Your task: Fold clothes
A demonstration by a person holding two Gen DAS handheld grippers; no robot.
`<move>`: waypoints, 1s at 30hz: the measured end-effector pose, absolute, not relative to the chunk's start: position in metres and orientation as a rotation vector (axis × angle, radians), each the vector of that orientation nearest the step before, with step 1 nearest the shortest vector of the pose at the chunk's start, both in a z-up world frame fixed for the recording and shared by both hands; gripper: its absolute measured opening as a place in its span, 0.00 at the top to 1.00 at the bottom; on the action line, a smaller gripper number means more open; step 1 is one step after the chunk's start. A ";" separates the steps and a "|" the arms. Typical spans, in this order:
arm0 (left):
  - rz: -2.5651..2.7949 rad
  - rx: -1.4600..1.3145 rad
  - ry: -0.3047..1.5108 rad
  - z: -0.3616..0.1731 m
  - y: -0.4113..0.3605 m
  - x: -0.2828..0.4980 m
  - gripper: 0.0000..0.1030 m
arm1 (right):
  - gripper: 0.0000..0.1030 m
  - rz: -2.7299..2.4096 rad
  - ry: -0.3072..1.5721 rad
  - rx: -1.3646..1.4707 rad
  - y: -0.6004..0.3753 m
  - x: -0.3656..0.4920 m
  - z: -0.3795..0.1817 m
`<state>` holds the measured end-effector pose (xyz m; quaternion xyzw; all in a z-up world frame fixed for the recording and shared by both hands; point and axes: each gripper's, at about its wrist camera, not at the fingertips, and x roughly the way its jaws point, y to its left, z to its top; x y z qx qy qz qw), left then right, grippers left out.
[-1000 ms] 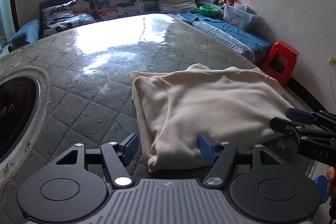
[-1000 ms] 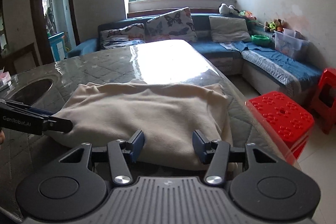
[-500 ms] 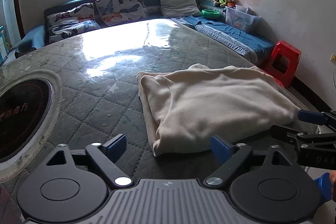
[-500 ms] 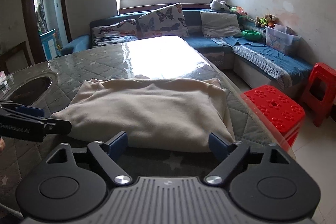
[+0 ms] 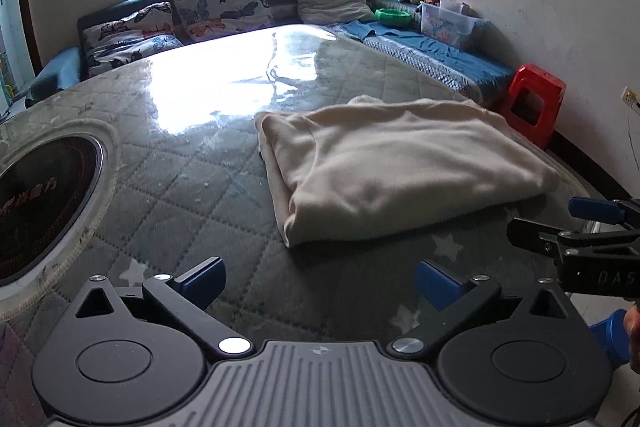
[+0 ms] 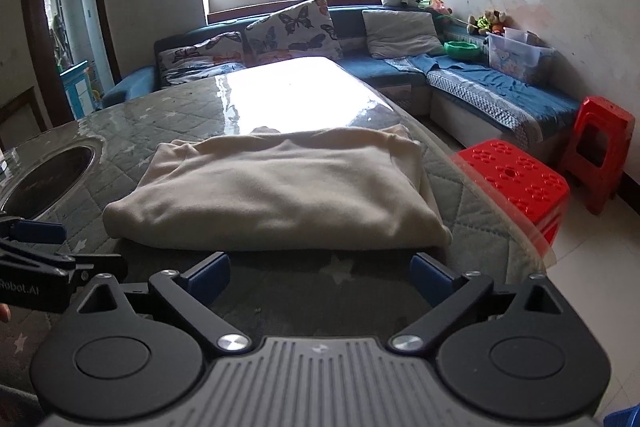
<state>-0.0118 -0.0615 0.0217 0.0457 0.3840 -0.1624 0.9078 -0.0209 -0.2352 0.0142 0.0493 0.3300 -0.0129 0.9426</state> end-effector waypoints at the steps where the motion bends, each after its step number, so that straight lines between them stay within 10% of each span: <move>1: -0.337 0.100 0.792 0.021 -0.062 -0.014 0.00 | 0.03 -0.028 0.676 0.101 -0.235 -0.022 0.014; 30: -0.362 0.059 0.826 0.015 -0.075 -0.035 0.00 | 0.00 -0.098 0.708 0.132 -0.227 -0.043 0.000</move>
